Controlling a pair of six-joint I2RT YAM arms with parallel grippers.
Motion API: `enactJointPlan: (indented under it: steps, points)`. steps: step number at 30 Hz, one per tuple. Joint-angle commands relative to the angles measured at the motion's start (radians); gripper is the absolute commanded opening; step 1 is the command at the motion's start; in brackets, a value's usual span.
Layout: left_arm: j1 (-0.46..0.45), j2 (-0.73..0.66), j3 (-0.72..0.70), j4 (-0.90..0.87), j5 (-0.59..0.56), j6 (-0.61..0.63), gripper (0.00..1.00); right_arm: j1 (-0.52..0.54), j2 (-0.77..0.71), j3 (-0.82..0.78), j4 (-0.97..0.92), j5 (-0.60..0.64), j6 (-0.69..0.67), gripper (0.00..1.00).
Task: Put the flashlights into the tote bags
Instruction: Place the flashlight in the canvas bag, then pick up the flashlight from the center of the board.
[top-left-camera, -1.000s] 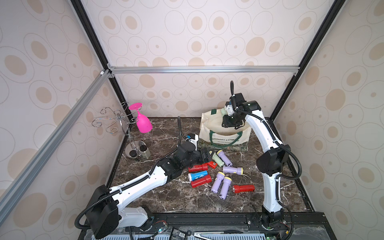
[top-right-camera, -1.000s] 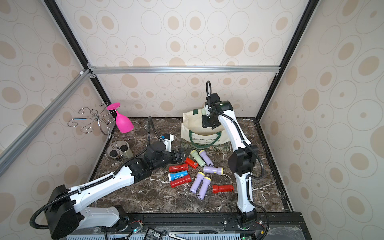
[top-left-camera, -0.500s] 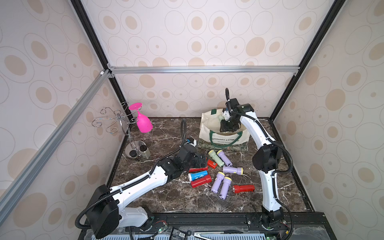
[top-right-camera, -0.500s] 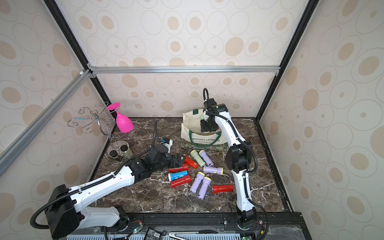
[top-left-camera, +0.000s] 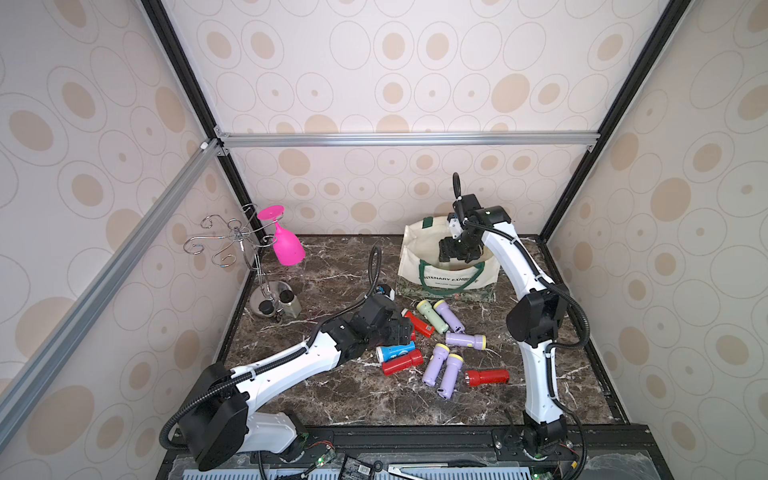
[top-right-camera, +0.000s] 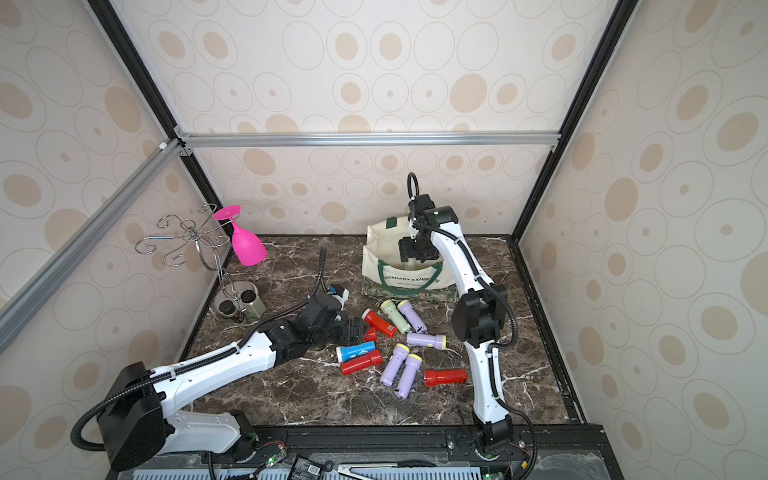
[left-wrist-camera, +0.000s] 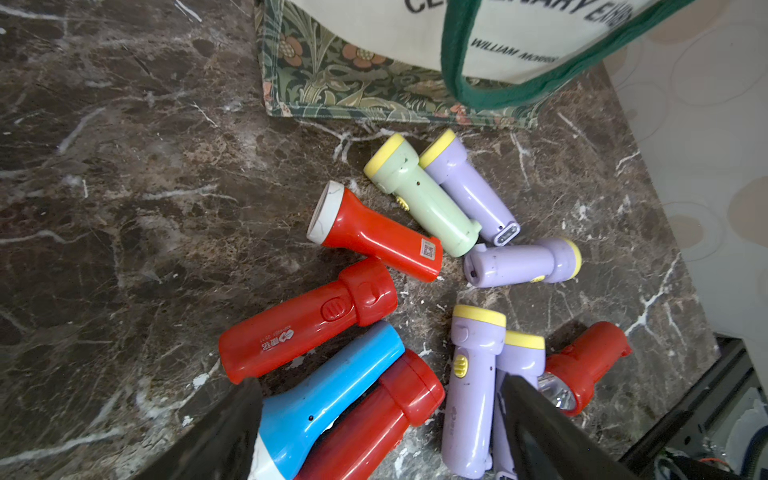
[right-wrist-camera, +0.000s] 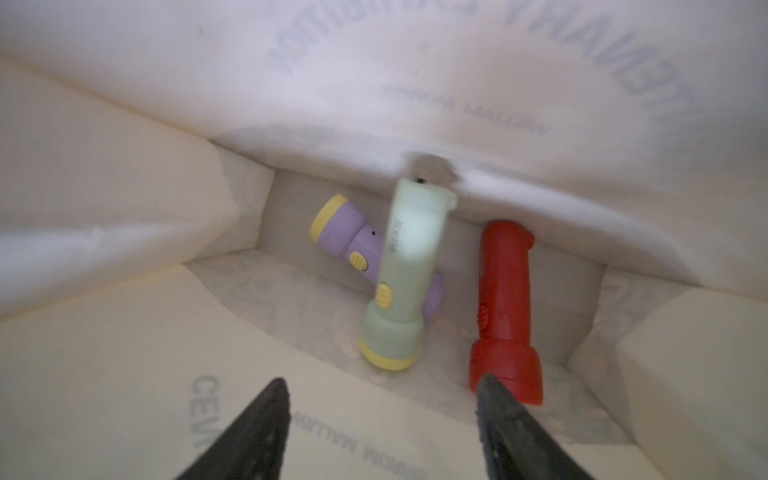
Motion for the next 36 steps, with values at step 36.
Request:
enactJointPlan:
  steps: [36]
  points:
    - [0.052, 0.313, 0.182, -0.185, -0.128, 0.406, 0.79, 0.135, -0.902, -0.761, 0.116, -0.167, 0.088, 1.0]
